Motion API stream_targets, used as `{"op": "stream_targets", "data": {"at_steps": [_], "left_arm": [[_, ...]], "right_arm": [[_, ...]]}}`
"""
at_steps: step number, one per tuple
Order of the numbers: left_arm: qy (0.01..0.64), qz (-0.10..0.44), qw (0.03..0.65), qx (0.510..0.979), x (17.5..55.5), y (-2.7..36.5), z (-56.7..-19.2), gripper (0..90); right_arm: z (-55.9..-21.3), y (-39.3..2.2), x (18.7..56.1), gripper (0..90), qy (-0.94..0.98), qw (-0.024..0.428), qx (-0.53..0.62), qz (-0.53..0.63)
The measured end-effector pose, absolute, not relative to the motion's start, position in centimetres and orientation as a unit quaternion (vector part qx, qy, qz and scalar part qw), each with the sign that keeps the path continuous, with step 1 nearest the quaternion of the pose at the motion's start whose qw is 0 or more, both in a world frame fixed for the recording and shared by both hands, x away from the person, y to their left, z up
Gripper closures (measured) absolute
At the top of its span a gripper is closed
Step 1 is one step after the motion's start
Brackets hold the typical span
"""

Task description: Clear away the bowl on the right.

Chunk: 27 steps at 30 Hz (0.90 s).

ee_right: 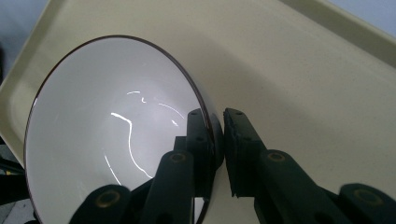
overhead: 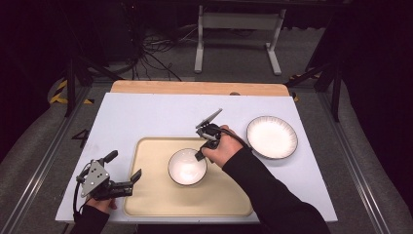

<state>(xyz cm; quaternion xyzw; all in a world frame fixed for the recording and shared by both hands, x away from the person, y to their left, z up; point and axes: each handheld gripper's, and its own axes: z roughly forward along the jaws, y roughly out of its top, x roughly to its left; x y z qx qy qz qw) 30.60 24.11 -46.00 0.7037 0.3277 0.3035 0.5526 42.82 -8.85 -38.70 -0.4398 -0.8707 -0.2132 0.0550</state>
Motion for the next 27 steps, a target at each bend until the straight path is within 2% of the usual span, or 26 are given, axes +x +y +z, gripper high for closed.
{"op": "stream_targets", "data": {"at_steps": [22,27], "left_arm": [[0.328,0.304,0.552,0.704,30.59,24.10,-46.00,0.1],[0.327,0.305,0.552,0.704,30.59,24.11,-46.00,0.1]], "right_arm": [[-39.35,-9.11,43.00,79.8,-0.871,0.055,-0.437,-0.218],[-38.89,-9.15,42.78,74.4,-0.874,0.038,-0.428,-0.226]]}}
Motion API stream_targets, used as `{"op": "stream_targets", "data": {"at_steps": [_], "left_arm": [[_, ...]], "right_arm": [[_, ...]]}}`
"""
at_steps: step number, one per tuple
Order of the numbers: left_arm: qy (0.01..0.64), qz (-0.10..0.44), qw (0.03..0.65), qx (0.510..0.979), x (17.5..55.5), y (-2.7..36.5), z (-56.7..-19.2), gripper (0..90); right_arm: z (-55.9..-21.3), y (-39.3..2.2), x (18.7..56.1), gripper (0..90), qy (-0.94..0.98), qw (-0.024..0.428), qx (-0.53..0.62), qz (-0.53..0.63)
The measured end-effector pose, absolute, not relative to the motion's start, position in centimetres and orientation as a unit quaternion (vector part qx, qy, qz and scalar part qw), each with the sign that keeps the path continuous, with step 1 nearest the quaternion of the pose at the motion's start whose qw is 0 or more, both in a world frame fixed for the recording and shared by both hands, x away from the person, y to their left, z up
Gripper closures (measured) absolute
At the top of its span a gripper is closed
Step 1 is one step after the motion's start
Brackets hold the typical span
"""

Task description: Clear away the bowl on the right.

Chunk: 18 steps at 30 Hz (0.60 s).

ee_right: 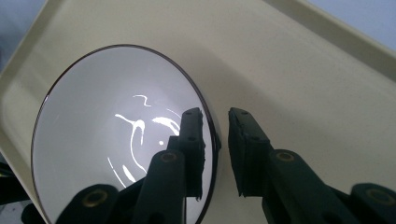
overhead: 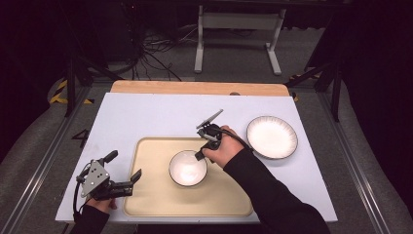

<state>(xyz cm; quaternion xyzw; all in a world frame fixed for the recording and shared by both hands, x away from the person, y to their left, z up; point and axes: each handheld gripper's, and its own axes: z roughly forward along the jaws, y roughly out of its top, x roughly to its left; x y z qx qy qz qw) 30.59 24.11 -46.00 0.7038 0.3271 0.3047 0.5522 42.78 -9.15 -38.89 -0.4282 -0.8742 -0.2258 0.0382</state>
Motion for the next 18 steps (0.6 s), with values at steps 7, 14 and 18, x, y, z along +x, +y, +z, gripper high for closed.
{"op": "stream_targets", "data": {"at_steps": [7,14,18], "left_arm": [[0.329,0.304,0.552,0.703,30.7,24.1,-46.0,0.1],[0.329,0.305,0.552,0.703,30.7,24.1,-46.0,0.1],[0.330,0.304,0.552,0.703,30.7,24.1,-46.0,0.1]], "right_arm": [[-38.0,-9.2,42.0,68.4,-0.876,0.011,-0.414,-0.248],[-36.9,-9.8,40.8,57.0,-0.875,-0.028,-0.376,-0.304],[-36.6,-10.6,40.0,43.7,-0.871,-0.064,-0.340,-0.350]]}}
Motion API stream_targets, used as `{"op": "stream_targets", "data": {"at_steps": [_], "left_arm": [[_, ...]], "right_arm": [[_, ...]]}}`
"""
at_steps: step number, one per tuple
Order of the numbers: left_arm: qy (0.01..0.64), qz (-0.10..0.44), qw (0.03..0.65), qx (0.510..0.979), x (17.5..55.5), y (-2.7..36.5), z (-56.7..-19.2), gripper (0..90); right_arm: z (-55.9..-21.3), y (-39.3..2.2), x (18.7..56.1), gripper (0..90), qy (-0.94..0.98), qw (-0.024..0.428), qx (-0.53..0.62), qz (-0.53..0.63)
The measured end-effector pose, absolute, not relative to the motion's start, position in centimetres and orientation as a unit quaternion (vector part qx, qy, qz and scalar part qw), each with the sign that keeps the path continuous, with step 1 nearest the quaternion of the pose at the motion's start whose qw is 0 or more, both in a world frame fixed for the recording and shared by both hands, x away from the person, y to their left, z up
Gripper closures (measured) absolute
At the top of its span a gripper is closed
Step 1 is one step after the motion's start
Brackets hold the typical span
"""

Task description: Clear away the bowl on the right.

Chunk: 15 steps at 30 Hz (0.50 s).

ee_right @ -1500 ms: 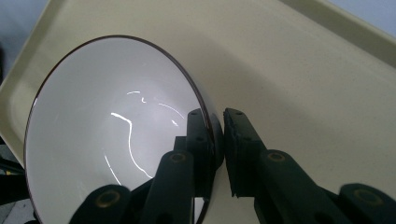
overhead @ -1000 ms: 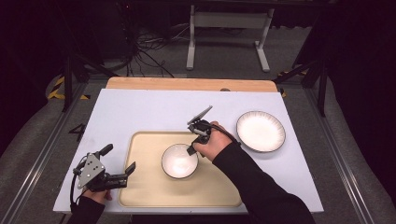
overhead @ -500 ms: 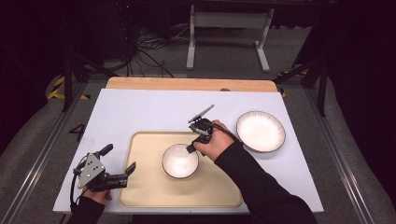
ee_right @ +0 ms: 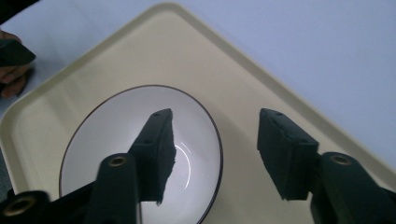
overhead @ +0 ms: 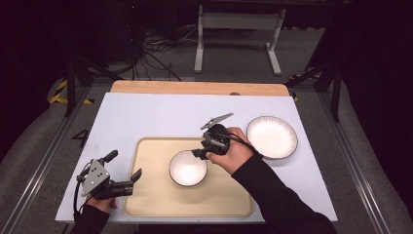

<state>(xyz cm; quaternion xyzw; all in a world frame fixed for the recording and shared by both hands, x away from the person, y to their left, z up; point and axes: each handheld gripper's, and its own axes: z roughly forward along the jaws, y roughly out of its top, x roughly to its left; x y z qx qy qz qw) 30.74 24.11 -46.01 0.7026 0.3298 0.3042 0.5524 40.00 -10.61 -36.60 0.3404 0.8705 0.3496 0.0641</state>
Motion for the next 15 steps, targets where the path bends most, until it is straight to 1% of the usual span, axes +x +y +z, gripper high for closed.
{"op": "stream_targets", "data": {"at_steps": [2,4,5,6,9,10,11,13,15], "left_arm": [[0.331,0.304,0.551,0.704,30.8,24.1,-46.0,0.1],[0.331,0.305,0.551,0.703,30.8,24.1,-46.0,0.1],[0.331,0.305,0.551,0.703,30.8,24.1,-46.0,0.1],[0.331,0.305,0.552,0.702,30.8,24.1,-46.0,0.1],[0.332,0.306,0.551,0.702,30.8,24.1,-46.0,0.1],[0.332,0.306,0.551,0.702,30.8,24.1,-46.0,0.1],[0.332,0.305,0.551,0.703,30.8,24.1,-46.0,0.1],[0.331,0.305,0.550,0.703,30.8,24.1,-46.0,0.1],[0.331,0.305,0.550,0.703,30.8,24.1,-46.0,0.1]], "right_arm": [[-36.4,-11.0,39.6,38.8,0.868,0.076,0.320,0.372],[-36.3,-11.2,39.5,37.8,0.865,0.082,0.317,0.379],[-36.1,-11.5,39.3,35.3,0.861,0.095,0.312,0.392],[-35.8,-12.0,38.9,30.1,0.852,0.106,0.298,0.417],[-35.7,-12.5,38.8,29.3,0.848,0.101,0.279,0.439],[-35.6,-12.7,38.7,29.3,0.846,0.105,0.268,0.449],[-35.5,-13.1,38.3,28.8,0.844,0.122,0.246,0.461],[-35.5,-13.3,38.1,28.8,0.842,0.125,0.240,0.467],[-35.5,-13.9,37.7,27.0,0.833,0.134,0.230,0.484]]}}
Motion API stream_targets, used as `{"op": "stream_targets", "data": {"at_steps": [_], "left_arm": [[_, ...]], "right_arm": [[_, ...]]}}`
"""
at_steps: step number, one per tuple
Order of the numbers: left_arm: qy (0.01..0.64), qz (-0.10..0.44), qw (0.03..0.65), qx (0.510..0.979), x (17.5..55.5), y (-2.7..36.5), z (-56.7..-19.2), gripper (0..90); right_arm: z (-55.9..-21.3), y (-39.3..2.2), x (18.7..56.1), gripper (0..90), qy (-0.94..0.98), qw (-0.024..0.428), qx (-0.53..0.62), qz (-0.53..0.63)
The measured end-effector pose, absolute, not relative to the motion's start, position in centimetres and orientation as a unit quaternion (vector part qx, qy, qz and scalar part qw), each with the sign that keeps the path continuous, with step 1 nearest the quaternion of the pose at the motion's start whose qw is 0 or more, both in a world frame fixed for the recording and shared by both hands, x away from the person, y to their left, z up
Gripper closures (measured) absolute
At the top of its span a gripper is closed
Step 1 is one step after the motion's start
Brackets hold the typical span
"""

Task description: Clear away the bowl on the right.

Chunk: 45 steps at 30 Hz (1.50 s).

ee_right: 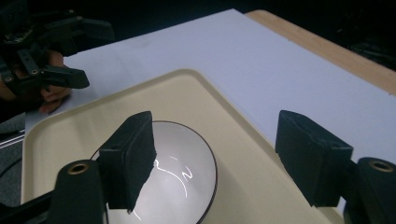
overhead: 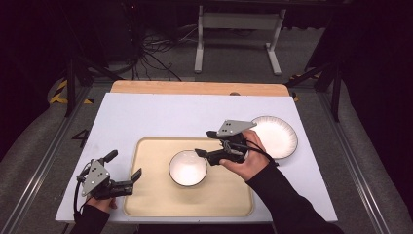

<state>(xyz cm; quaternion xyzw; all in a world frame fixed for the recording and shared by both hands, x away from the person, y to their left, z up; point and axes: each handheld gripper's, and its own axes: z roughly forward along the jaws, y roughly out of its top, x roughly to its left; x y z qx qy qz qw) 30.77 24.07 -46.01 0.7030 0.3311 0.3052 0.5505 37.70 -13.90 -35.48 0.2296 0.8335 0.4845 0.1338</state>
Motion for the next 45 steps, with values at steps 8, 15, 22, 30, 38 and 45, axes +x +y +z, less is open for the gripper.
{"op": "stream_targets", "data": {"at_steps": [8,15,22,30,38,45], "left_arm": [[0.333,0.306,0.549,0.703,30.8,24.0,-46.0,0.1],[0.332,0.306,0.549,0.703,30.8,24.0,-46.0,0.2],[0.331,0.306,0.550,0.703,30.8,24.0,-46.0,0.1],[0.333,0.307,0.547,0.704,30.7,24.0,-46.0,0.1],[0.332,0.307,0.546,0.705,30.8,24.0,-46.0,0.1],[0.333,0.307,0.546,0.705,30.8,24.0,-46.0,0.1]], "right_arm": [[-35.6,-15.7,36.7,21.5,0.815,0.165,0.209,0.515],[-35.2,-17.3,35.9,19.7,0.799,0.193,0.195,0.535],[-35.5,-19.5,35.1,19.8,0.777,0.213,0.205,0.556],[-36.0,-21.4,34.4,22.2,0.756,0.251,0.204,0.569],[-37.2,-22.8,34.0,19.6,0.745,0.275,0.208,0.571],[-38.9,-23.7,33.6,19.0,0.740,0.283,0.223,0.568]]}}
